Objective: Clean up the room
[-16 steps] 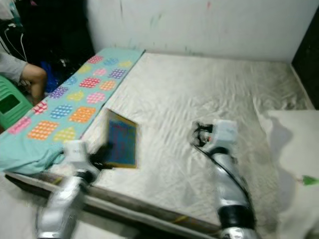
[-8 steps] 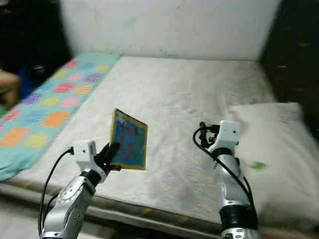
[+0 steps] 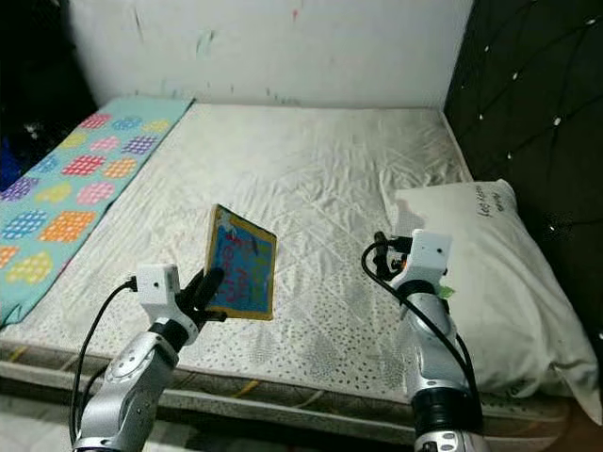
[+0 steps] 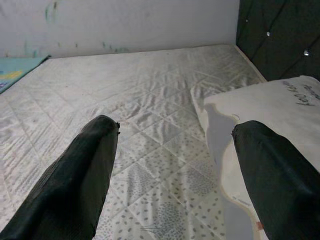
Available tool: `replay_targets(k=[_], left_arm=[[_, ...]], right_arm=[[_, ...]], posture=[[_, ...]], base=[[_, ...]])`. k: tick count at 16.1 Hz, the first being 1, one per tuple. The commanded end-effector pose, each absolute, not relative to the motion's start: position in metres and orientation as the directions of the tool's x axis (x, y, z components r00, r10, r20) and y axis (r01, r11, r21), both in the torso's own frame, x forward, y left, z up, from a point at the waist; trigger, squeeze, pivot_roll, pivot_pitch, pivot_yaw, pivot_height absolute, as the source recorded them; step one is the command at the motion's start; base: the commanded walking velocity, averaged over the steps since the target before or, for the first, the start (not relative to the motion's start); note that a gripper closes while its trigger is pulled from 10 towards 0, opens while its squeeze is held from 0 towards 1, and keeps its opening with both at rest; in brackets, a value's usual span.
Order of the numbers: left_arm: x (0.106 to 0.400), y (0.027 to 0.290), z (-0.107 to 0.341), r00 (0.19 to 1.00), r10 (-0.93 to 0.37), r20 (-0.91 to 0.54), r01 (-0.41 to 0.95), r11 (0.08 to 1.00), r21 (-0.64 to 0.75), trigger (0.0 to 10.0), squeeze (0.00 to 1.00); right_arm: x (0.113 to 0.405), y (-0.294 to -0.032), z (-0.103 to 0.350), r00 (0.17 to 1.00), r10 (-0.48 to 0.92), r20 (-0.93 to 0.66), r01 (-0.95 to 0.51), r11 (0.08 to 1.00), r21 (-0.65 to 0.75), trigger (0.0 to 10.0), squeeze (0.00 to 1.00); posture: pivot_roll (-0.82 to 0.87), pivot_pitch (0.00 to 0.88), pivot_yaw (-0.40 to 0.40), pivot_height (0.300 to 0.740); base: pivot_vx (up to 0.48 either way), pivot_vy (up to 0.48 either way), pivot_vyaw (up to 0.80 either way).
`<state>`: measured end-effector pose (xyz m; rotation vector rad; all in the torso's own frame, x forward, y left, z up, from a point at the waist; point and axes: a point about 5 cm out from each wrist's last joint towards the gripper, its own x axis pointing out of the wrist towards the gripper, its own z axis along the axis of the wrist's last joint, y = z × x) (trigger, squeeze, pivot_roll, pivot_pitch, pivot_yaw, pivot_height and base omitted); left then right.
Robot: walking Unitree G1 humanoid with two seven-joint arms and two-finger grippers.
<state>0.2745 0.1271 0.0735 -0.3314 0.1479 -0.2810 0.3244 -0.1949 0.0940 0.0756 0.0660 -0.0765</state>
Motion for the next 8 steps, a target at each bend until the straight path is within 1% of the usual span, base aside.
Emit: replay_targets(k=[1,2,8], left_arm=[[0.2772,0.1296,0.0801,0.956,-0.286,-0.068,0.249,0.911,-0.33,10.0,0.0],[0.2773,0.1296,0.0801,0.956,-0.286,-0.068,0.249,0.91,-0.33,10.0,0.0],[0.2777,0.1295,0.0801,0.955,-0.288,-0.068,0.25,0.909,-0.333,10.0,0.0]], right_arm=[[0.3258,-0.1929,0.0959,0.995,-0.07,-0.065,0.075,0.994,0.082,10.0,0.0],[0.3259,-0.193,0.0957,0.995,-0.07,-0.066,0.076,0.994,0.082,10.0,0.0],[0.3259,-0.1931,0.0951,0.995,-0.073,-0.07,0.079,0.993,0.085,10.0,0.0]], posture=[[-0.09,0.0,0.051,0.74],[-0.09,0.0,0.051,0.74],[-0.09,0.0,0.051,0.74]], base=[[0.0,-0.24,0.0],[0.0,-0.304,0.0],[0.0,-0.34,-0.77]])
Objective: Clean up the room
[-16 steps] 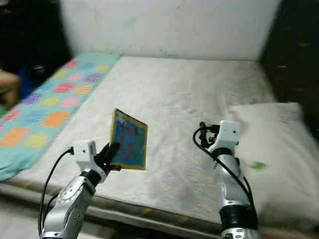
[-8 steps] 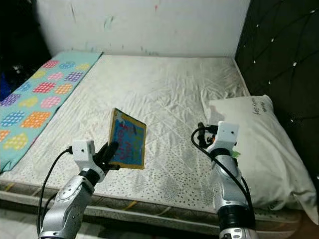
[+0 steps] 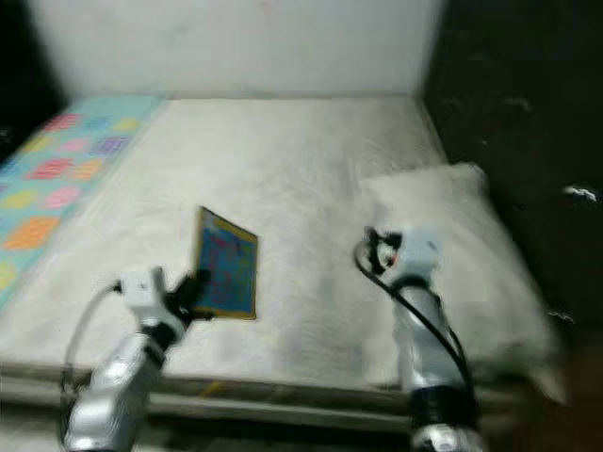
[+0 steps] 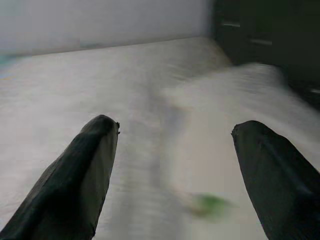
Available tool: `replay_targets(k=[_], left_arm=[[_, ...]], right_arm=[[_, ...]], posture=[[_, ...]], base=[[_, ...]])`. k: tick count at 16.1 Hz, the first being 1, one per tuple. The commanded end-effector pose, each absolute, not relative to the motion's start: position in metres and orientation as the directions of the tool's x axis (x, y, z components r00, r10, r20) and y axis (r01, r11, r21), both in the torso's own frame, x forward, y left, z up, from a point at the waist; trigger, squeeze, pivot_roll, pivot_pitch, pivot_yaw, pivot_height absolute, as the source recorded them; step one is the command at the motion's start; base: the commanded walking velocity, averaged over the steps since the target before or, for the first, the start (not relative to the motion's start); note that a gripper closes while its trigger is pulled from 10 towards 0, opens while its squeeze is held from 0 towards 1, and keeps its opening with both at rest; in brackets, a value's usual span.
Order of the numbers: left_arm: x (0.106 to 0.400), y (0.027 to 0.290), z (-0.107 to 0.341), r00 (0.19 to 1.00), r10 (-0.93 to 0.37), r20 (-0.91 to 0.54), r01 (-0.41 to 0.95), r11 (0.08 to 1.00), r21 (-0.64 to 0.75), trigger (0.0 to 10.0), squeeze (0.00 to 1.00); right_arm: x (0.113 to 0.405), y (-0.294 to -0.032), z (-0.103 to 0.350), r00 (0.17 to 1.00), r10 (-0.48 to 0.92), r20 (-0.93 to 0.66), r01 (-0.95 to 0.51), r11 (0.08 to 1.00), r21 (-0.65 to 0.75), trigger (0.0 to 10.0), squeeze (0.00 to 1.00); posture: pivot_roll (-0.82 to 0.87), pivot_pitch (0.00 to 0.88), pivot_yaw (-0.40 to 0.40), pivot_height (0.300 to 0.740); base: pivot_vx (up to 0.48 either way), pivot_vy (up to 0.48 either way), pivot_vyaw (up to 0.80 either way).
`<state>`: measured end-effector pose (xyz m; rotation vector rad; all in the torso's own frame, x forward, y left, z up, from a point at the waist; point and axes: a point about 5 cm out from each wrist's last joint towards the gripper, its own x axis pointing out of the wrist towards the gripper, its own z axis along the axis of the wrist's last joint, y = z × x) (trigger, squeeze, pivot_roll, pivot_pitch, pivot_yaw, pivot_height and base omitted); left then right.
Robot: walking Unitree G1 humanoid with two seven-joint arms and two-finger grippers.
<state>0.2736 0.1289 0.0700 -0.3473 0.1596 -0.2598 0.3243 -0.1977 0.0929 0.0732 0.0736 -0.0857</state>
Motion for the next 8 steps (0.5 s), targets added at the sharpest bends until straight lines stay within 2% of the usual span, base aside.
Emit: replay_targets(k=[1,8], left_arm=[[0.2777,0.1295,0.0803,0.956,-0.287,-0.067,0.25,0.909,-0.334,10.0,0.0],[0.279,0.131,0.0807,0.961,-0.269,-0.063,0.231,0.908,-0.349,10.0,0.0]], right_arm=[[0.326,-0.1931,0.0952,0.995,-0.073,-0.069,0.079,0.993,0.086,10.0,0.0],[0.3265,-0.1939,0.0955,0.995,-0.076,-0.067,0.082,0.993,0.084,10.0,0.0]], posture=[[-0.09,0.0,0.051,0.74],[-0.09,0.0,0.052,0.74]], base=[[0.0,-0.345,-0.71],[0.0,0.0,0.0]])
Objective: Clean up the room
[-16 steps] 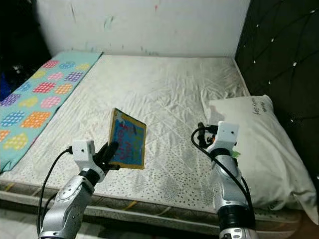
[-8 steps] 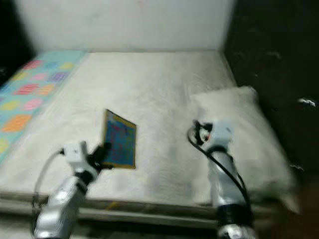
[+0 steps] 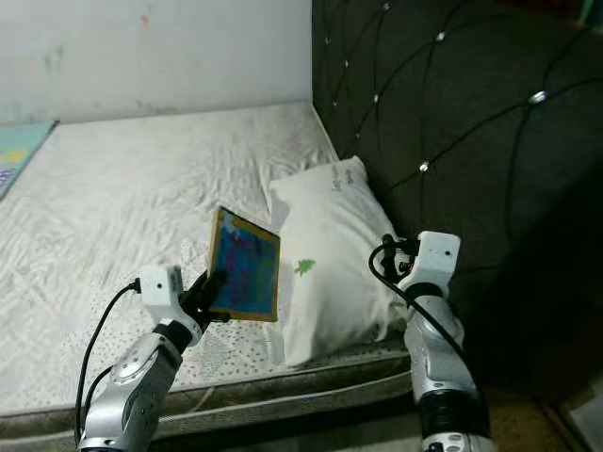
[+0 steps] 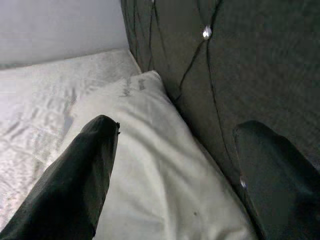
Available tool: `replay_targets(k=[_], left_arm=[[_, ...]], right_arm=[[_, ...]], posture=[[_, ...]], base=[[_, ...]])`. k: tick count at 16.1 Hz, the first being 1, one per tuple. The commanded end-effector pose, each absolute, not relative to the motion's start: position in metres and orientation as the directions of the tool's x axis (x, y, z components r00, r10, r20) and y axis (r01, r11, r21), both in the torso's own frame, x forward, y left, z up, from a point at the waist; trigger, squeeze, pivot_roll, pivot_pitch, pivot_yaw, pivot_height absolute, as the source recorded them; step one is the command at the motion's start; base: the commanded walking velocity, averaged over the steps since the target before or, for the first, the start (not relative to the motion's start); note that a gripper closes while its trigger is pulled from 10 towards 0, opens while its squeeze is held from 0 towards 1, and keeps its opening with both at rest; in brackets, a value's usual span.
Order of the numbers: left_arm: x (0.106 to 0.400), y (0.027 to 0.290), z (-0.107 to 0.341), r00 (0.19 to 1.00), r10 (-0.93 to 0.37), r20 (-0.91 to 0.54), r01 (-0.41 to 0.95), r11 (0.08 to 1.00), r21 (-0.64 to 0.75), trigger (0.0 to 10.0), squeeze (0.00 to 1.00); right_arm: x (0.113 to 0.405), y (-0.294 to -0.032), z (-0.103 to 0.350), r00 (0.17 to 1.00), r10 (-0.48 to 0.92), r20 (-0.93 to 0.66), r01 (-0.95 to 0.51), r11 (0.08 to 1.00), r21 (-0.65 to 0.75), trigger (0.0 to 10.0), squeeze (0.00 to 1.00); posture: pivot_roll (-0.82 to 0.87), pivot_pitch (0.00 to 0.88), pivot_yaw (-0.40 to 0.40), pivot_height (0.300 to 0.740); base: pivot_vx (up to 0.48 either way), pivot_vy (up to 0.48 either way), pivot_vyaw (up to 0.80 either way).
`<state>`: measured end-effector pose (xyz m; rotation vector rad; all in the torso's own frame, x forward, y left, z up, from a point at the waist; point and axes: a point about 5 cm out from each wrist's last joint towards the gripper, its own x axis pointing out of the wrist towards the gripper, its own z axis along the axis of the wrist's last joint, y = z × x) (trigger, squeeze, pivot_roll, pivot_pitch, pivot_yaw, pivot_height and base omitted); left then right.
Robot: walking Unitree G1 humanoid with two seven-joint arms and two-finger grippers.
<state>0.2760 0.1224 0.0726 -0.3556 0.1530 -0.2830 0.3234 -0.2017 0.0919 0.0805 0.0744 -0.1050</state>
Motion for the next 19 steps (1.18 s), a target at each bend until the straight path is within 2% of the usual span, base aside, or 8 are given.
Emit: replay_targets(k=[1,4,8,13,19], left_arm=[[0.279,0.131,0.0807,0.961,-0.269,-0.064,0.231,0.908,-0.349,10.0,0.0],[0.2792,0.1301,0.0815,0.961,-0.27,-0.054,0.235,0.905,-0.354,10.0,0.0],[0.2777,0.1278,0.0828,0.952,-0.302,-0.042,0.271,0.9,-0.342,10.0,0.0],[0.2757,0.1266,0.083,0.947,-0.321,-0.033,0.289,0.89,-0.353,10.0,0.0],[0.2739,0.1266,0.0825,0.945,-0.327,-0.033,0.296,0.89,-0.347,10.0,0.0]], right_arm=[[0.3264,-0.1938,0.0953,0.995,-0.076,-0.067,0.081,0.993,0.083,10.0,0.0],[0.3264,-0.1916,0.0956,0.996,-0.058,-0.061,0.062,0.996,0.063,10.0,0.0],[0.3269,-0.191,0.0961,0.997,-0.052,-0.056,0.055,0.997,0.058,10.0,0.0],[0.3269,-0.1924,0.0955,0.996,-0.058,-0.06,0.062,0.996,0.058,10.0,0.0],[0.3262,-0.1924,0.0941,0.996,-0.06,-0.068,0.064,0.997,0.053,10.0,0.0]], posture=[[-0.09,0.0,0.053,0.74],[-0.09,0.0,0.05,0.74],[-0.09,0.0,0.049,0.74],[-0.09,0.0,0.049,0.74],[-0.09,0.0,0.046,0.74]], base=[[0.0,0.0,0.0],[0.0,0.0,0.0],[0.0,0.0,0.73],[0.0,0.0,0.0],[0.311,0.0,0.0]])
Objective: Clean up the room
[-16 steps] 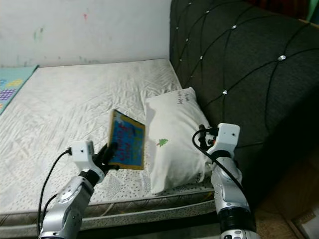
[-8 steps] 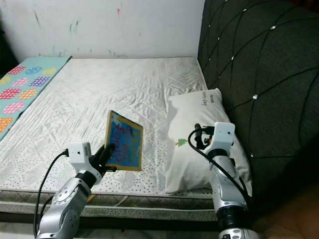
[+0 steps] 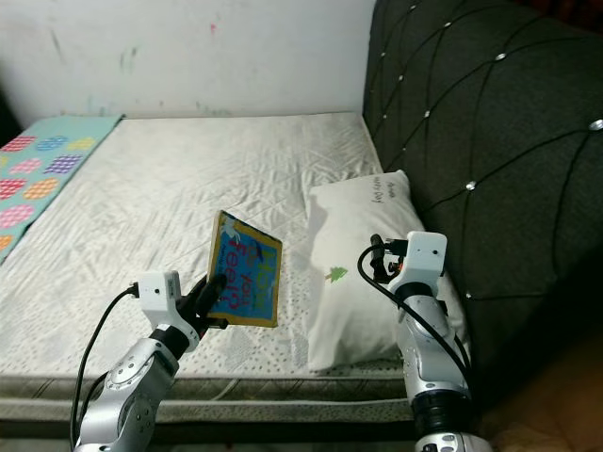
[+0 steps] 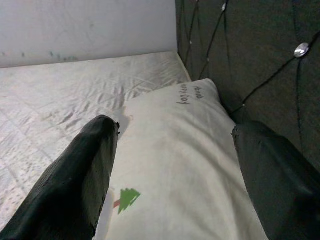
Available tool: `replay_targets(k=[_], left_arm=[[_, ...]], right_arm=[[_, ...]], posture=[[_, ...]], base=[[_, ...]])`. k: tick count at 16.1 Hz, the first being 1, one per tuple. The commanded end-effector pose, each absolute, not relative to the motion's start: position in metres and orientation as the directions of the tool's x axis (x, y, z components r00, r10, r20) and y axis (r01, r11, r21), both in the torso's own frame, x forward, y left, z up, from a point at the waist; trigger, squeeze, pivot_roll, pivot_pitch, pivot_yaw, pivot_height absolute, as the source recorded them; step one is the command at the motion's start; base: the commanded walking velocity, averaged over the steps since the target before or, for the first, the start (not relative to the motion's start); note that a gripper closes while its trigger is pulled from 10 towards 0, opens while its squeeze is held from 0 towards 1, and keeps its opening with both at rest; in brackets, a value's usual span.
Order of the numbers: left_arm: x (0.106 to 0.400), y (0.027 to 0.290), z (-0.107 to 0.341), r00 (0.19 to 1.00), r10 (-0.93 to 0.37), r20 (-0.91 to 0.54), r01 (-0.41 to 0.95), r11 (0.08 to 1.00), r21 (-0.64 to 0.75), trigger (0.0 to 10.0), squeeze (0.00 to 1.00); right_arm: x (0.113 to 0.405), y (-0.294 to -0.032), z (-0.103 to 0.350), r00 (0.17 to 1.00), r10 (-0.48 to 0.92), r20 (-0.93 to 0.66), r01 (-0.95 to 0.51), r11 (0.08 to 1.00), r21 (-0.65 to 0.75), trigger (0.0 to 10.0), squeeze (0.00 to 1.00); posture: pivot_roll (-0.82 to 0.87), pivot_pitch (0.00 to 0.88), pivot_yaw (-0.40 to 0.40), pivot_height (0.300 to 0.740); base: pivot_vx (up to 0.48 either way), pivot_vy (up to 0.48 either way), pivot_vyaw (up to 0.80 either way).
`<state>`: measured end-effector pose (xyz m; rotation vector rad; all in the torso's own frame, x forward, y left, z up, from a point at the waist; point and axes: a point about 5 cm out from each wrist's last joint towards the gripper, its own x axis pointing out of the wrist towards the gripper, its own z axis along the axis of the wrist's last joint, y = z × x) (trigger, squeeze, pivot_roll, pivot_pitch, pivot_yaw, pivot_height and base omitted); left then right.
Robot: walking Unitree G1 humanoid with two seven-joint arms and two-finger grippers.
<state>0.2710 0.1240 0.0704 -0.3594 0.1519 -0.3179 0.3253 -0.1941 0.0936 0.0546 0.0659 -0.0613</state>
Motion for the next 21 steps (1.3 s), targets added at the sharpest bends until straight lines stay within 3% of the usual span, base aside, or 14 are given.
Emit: replay_targets(k=[1,8,16,21], left_arm=[[0.2738,0.1266,0.0825,0.945,-0.327,-0.033,0.296,0.89,-0.347,10.0,0.0],[0.2736,0.1265,0.082,0.944,-0.329,-0.033,0.297,0.888,-0.35,10.0,0.0],[0.2748,0.132,0.0775,0.963,-0.256,-0.083,0.204,0.895,-0.396,10.0,0.0],[0.2757,0.1298,0.0773,0.96,-0.264,-0.091,0.207,0.89,-0.407,10.0,0.0]], right_arm=[[0.3261,-0.1922,0.0939,0.996,-0.06,-0.068,0.064,0.997,0.054,10.0,0.0],[0.3248,-0.1931,0.0927,0.995,-0.067,-0.071,0.07,0.996,0.053,10.0,0.0],[0.3246,-0.1933,0.0927,0.995,-0.066,-0.072,0.07,0.996,0.052,10.0,0.0],[0.3248,-0.1942,0.092,0.995,-0.071,-0.075,0.075,0.996,0.054,10.0,0.0]], posture=[[-0.09,0.0,0.046,0.74],[-0.09,0.0,0.048,0.74],[-0.09,0.0,0.045,0.74],[-0.09,0.0,0.046,0.74]], base=[[0.364,0.0,0.0],[0.359,0.0,0.0],[0.0,0.0,0.0],[0.0,0.466,0.0]])
